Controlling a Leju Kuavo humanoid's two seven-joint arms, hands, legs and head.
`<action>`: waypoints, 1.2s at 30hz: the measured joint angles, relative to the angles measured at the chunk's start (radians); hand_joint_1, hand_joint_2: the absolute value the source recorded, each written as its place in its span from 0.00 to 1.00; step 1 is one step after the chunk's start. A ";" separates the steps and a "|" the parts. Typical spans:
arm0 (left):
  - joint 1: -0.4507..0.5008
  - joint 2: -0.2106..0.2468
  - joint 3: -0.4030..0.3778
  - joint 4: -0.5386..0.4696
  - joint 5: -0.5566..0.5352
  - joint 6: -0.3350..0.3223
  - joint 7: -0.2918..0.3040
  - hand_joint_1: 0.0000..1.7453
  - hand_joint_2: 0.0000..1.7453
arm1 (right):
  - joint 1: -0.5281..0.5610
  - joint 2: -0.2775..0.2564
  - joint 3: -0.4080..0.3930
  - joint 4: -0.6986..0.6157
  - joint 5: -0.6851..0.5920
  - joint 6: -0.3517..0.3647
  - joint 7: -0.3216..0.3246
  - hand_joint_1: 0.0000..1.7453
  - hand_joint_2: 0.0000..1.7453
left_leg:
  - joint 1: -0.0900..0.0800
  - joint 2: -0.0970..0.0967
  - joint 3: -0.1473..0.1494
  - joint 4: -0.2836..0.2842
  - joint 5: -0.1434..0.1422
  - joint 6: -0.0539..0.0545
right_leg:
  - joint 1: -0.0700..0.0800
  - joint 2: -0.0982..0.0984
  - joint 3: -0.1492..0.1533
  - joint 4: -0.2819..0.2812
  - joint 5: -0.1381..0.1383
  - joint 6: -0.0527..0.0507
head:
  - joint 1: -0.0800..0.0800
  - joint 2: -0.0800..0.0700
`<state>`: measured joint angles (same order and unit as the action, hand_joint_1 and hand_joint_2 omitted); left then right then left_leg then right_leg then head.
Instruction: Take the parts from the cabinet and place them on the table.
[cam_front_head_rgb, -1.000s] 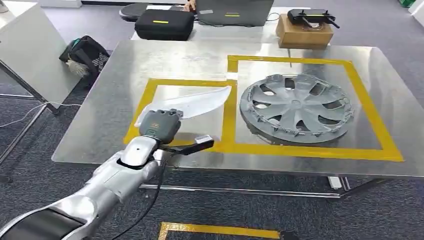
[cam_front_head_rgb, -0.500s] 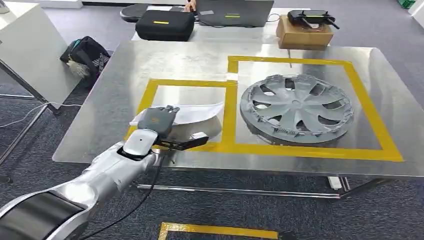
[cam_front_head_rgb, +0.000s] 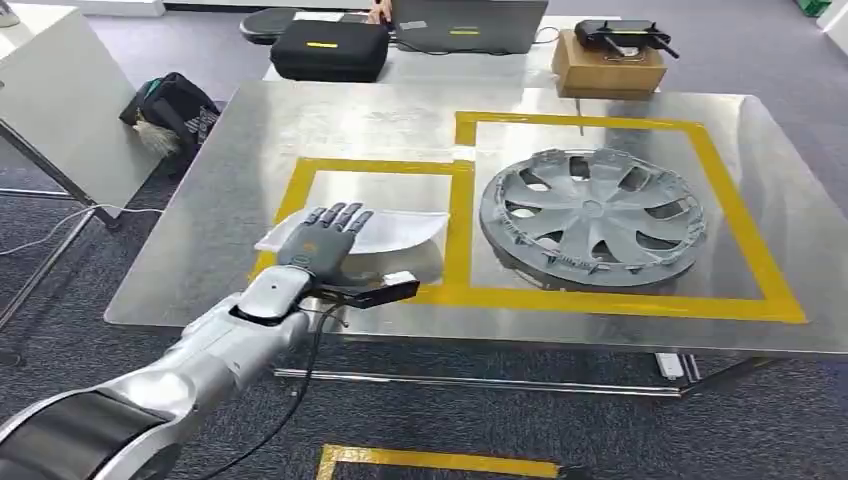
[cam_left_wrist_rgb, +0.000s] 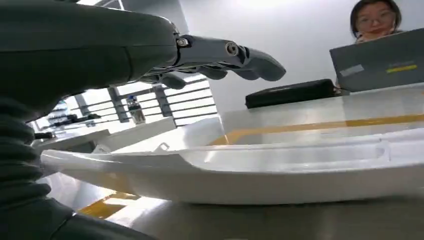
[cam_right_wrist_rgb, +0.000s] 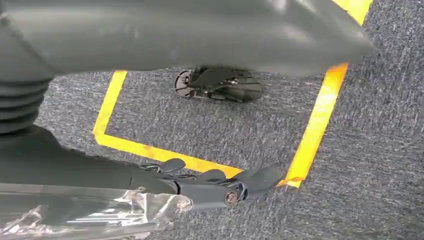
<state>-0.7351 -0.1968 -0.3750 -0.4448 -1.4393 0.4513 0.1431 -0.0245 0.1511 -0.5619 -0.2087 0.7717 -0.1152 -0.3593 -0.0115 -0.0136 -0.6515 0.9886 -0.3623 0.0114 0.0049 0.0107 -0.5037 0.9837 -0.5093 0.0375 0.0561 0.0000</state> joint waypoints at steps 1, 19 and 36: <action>0.001 -0.001 0.004 0.000 0.001 0.000 0.000 0.00 0.00 | 0.000 0.000 0.000 0.000 0.000 0.000 0.000 0.00 0.00 | 0.000 0.000 0.000 0.000 0.000 0.000 | 0.000 0.000 0.000 0.000 0.000 0.000 | 0.000 0.000; 0.035 -0.007 0.044 -0.034 0.084 0.085 -0.121 0.00 0.00 | 0.002 0.000 -0.009 0.000 -0.007 -0.007 -0.003 0.00 0.00 | -0.006 0.000 0.001 0.004 -0.010 0.010 | -0.006 0.001 0.004 -0.005 -0.004 0.010 | 0.000 0.000; 0.575 0.046 0.145 -0.718 0.698 0.143 -0.658 0.00 0.00 | 0.024 0.025 -0.106 0.001 -0.024 -0.080 -0.005 0.00 0.00 | 0.025 -0.003 0.008 0.001 0.011 -0.041 | -0.032 0.013 -0.033 0.044 0.012 0.026 | 0.002 0.000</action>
<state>-0.1596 -0.1507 -0.2300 -1.1628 -0.7412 0.5940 -0.5150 -0.0010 0.1762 -0.6680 -0.2075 0.7473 -0.1949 -0.3643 0.0130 -0.0165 -0.6431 0.9895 -0.3514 -0.0292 -0.0273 0.0240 -0.5371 1.0281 -0.4973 0.0636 0.0576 0.0000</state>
